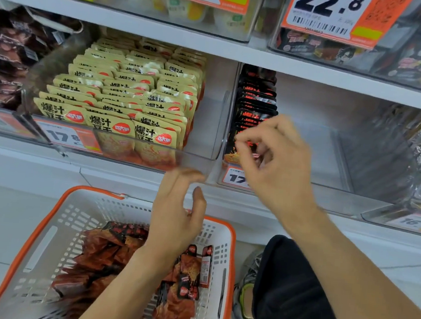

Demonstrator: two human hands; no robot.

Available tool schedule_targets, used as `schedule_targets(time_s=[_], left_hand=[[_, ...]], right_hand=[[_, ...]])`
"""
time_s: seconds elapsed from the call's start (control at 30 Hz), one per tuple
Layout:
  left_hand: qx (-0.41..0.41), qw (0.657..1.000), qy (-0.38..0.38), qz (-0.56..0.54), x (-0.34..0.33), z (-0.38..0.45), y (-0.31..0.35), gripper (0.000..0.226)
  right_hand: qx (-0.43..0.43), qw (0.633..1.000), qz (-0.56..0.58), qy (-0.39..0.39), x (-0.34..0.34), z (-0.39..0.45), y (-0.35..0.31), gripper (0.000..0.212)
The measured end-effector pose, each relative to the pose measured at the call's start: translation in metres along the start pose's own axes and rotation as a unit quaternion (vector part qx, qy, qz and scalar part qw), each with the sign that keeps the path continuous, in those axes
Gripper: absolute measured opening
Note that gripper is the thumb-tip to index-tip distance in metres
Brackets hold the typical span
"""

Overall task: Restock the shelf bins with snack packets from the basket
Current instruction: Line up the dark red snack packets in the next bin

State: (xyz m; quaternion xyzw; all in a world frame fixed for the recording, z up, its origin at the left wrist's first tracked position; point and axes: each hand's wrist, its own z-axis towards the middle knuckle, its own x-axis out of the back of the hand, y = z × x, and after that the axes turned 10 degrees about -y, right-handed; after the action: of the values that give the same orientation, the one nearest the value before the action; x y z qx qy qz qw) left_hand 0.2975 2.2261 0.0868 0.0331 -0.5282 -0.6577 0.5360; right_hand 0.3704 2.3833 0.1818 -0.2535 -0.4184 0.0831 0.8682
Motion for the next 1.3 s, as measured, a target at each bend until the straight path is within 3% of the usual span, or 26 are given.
schedule_targets(time_s=[0.1, 0.2, 0.3, 0.4, 0.53, 0.67, 0.77, 0.93, 1.03, 1.13, 1.3], left_hand=[[0.131, 0.989, -0.062, 0.019, -0.007, -0.042, -0.054, 0.021], [0.295, 0.922, -0.230, 0.102, -0.013, -0.102, -0.128, 0.022], [0.419, 0.813, -0.370, 0.159, -0.006, -0.175, -0.179, 0.036], [0.477, 0.761, -0.403, 0.176, 0.004, -0.222, -0.193, 0.040], [0.449, 0.742, -0.452, 0.207, 0.007, -0.224, -0.197, 0.035], [0.437, 0.733, -0.482, 0.198, 0.016, -0.227, -0.204, 0.030], [0.435, 0.747, -0.461, 0.202, 0.022, -0.230, -0.204, 0.029], [0.436, 0.749, -0.459, 0.197, 0.028, -0.237, -0.196, 0.020], [0.447, 0.753, -0.453, 0.164, 0.033, -0.242, -0.189, 0.026], [0.483, 0.763, -0.412, 0.117, 0.041, -0.245, -0.188, 0.022], [0.561, 0.783, -0.256, 0.073, 0.047, -0.238, -0.191, 0.019]], right_hand=[[0.037, 0.998, 0.033, -0.041, -0.047, -0.021, -0.015, 0.007], [-0.013, 0.984, 0.042, -0.170, -0.102, -0.055, -0.019, 0.009], [-0.114, 0.907, 0.028, -0.403, -0.161, -0.106, -0.007, 0.014], [-0.221, 0.806, 0.039, -0.547, -0.212, -0.163, 0.008, 0.018], [-0.356, 0.716, 0.086, -0.594, -0.243, -0.230, 0.010, 0.025], [-0.401, 0.648, 0.142, -0.632, -0.270, -0.266, -0.009, 0.045], [-0.409, 0.647, 0.174, -0.620, -0.284, -0.272, -0.021, 0.054], [-0.545, 0.622, 0.218, -0.519, -0.302, -0.258, -0.021, 0.028], [-0.540, 0.613, 0.187, -0.546, -0.319, -0.250, -0.022, 0.045], [-0.503, 0.612, 0.140, -0.594, -0.323, -0.252, -0.031, 0.054], [-0.525, 0.604, 0.128, -0.585, -0.334, -0.264, -0.027, 0.033]])
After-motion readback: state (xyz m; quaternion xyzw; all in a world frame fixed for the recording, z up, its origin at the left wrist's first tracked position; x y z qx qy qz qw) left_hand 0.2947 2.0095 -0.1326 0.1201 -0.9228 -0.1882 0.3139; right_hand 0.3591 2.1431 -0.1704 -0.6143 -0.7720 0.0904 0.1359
